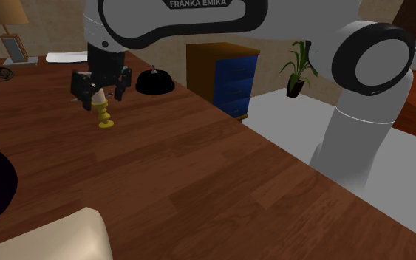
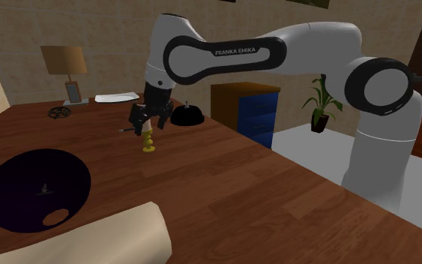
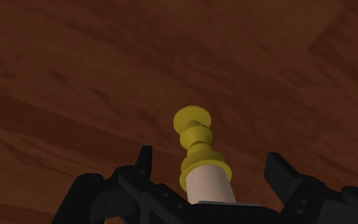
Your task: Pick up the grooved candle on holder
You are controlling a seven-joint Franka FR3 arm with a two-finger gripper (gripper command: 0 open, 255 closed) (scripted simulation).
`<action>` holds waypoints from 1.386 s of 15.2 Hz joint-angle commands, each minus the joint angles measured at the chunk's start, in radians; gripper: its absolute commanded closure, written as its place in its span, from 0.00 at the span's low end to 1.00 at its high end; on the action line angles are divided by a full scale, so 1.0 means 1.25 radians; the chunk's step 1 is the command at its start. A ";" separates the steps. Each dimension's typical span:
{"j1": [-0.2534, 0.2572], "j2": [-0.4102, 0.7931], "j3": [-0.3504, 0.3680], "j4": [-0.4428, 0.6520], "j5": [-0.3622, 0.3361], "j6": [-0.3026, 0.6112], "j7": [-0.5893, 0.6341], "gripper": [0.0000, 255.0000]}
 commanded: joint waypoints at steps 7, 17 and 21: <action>0.000 0.001 0.000 -0.002 -0.001 0.003 0.000 1.00; 0.004 0.019 0.002 0.095 -0.008 -0.077 0.003 1.00; 0.008 0.035 0.004 0.159 -0.015 -0.126 0.006 1.00</action>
